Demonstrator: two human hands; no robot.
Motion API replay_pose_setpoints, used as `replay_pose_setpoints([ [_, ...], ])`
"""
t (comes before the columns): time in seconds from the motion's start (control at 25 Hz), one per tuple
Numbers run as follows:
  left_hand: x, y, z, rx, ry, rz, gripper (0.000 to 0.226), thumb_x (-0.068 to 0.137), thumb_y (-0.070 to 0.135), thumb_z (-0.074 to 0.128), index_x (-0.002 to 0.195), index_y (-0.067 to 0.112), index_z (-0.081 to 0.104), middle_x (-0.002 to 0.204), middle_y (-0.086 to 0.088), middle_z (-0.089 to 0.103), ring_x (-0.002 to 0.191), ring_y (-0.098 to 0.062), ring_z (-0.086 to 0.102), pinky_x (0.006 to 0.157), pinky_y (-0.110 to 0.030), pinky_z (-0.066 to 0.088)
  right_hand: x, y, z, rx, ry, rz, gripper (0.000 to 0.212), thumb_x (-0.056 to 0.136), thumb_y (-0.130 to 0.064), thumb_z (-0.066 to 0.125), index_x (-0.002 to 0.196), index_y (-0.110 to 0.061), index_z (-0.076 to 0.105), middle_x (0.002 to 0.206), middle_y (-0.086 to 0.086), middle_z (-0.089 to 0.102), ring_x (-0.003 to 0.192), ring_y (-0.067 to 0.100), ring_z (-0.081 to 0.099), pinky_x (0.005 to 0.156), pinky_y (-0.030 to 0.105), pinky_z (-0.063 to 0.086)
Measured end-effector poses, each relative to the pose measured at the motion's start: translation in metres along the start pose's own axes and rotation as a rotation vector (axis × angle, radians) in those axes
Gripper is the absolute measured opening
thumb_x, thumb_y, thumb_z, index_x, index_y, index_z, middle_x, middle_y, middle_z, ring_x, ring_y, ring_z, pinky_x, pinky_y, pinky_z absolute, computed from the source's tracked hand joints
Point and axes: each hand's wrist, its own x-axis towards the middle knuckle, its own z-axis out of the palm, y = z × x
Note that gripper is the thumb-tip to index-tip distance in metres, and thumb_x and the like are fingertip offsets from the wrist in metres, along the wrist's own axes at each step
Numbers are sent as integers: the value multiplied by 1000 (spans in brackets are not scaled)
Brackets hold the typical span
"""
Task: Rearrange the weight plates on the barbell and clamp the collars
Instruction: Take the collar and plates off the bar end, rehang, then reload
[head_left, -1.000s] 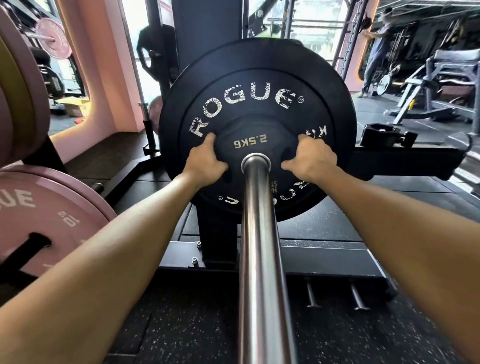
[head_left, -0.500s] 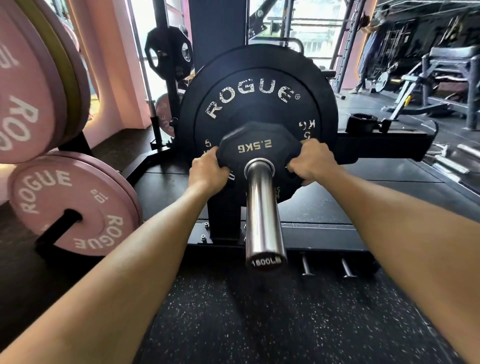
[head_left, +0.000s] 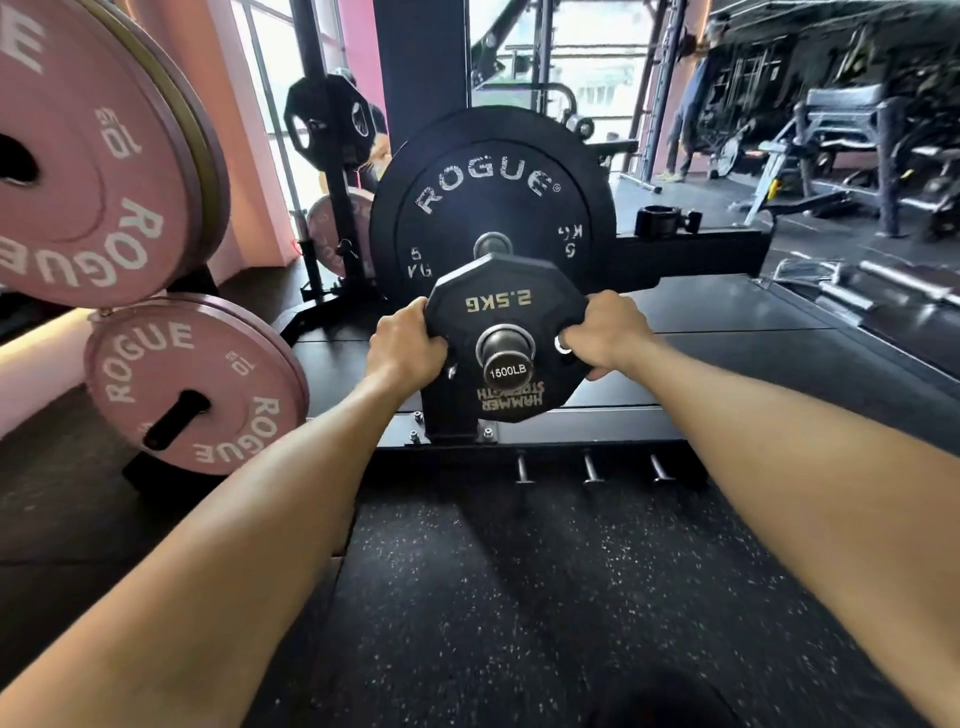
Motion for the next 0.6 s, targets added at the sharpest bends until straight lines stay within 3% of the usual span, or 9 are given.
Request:
replay_pose_setpoints([
  [0.32,-47,13,-30,35,-30,73,26,68,17,49,92,21,60,90,-10,68,89,-39,62,71,-38,49,-56,1,-13,3,-19,-18,15,72,-11,59,82,-3,67,77,8,70,47,29,69,69,43,61],
  [0.6,-15,51,-91,97,123,196,26,67,21,49,90,19,61,97,-16,71,90,-40,63,70,-31,42,-53,-42,-73,14,123,-157,14,66,-10,61,71,3,64,62,17,69,38,30,64,63,41,59],
])
